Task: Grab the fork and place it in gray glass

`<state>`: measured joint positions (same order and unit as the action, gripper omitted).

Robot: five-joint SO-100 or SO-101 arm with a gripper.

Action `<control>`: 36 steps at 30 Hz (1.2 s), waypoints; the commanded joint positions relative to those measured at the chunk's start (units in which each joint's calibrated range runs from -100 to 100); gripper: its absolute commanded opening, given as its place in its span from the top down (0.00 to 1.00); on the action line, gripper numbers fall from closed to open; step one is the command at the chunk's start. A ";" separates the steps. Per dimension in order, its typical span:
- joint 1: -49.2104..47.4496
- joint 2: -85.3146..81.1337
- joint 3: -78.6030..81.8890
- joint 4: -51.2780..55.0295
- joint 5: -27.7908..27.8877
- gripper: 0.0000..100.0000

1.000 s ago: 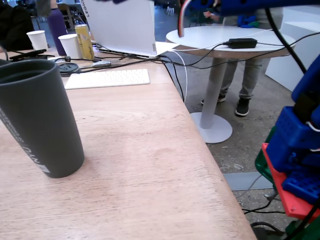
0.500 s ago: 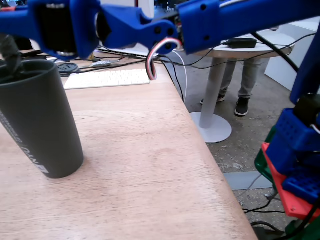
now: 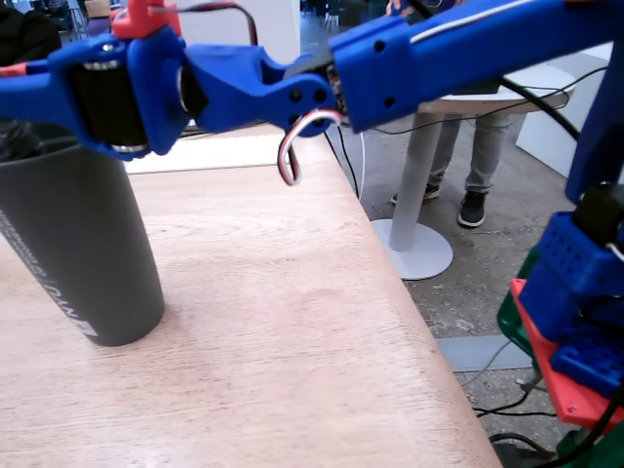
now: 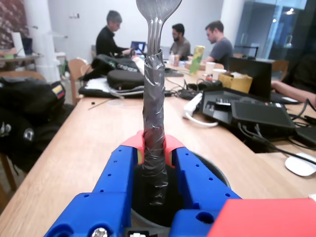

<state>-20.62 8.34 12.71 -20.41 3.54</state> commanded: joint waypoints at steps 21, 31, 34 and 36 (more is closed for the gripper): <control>-0.36 -10.83 12.63 0.22 0.10 0.57; 1.67 -37.93 40.47 0.22 0.10 0.57; 1.67 -44.45 46.42 0.30 0.10 0.58; 1.84 -48.48 50.38 0.30 0.05 0.62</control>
<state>-19.02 -34.46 60.41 -20.41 3.64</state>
